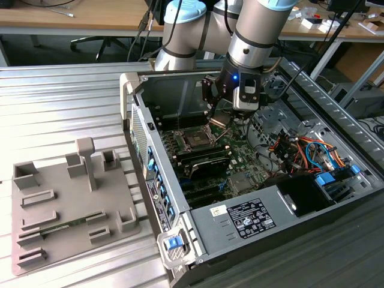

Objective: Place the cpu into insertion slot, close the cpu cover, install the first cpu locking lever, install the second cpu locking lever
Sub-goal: 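Place the cpu into insertion slot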

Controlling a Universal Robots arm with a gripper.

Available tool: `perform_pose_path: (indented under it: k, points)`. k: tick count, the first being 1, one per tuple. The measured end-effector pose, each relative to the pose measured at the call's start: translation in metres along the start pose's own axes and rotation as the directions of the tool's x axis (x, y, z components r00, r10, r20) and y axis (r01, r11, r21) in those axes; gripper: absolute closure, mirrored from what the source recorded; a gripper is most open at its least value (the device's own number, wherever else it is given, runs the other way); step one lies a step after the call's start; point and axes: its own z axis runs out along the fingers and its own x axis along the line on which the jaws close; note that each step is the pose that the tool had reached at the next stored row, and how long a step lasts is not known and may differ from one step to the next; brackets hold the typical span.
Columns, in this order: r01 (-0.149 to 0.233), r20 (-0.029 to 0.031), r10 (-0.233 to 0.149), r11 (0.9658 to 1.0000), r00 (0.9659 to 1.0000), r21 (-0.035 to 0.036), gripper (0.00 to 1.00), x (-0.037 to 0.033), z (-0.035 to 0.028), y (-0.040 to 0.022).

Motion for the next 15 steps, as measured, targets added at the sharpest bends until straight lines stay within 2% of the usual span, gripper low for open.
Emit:
perform_pose_path:
  k: [15]
  points:
    - [-0.003,0.0024,0.003,1.0,1.0,0.0021,0.46,-0.0004,0.0,0.0004]
